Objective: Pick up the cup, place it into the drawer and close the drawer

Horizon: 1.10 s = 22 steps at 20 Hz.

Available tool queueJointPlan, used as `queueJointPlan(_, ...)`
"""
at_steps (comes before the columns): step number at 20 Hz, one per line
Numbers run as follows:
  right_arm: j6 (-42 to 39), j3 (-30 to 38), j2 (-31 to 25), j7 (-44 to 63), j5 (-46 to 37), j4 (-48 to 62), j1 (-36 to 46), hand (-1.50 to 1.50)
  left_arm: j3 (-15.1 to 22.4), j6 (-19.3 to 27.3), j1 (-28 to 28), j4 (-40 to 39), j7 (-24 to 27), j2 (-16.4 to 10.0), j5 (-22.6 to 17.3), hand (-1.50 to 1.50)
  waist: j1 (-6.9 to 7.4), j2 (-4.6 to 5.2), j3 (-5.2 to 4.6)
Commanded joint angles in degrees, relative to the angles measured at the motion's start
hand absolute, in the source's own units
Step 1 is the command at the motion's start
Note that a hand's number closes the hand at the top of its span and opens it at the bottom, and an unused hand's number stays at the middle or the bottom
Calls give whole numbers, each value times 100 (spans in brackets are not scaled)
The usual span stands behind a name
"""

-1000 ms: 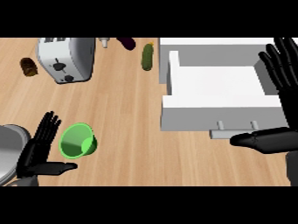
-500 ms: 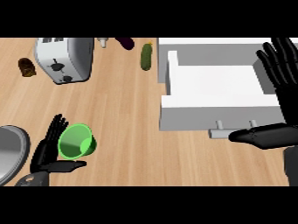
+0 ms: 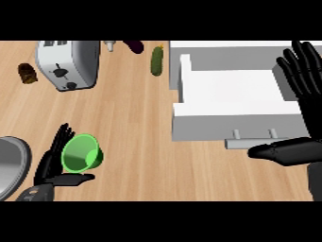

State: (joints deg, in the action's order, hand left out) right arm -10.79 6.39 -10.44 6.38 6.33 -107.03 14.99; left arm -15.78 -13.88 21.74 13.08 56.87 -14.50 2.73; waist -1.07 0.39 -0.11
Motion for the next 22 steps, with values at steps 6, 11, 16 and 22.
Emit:
queueJointPlan(6, -57, 43, -88, 4, -1, -9, 106, -150, 16, -386, 346, -284, 547, 164, 58, -150, -40, 21, -14)
queueJointPlan(11, -28, 154, -133, 194, 97, -46, 53, -150, 119, -1147, 356, -184, 455, 313, 31, 150, -66, 6, -14)
queueJointPlan(16, 2, 174, -154, 267, 99, 26, 197, -150, 115, -61, 371, 346, 1074, 444, 82, 150, 13, -10, -5)
queueJointPlan(22, 45, 97, -48, 134, 2, 57, 80, -150, -252, 131, 450, 496, 1449, 469, -216, 150, -20, 4, -10)
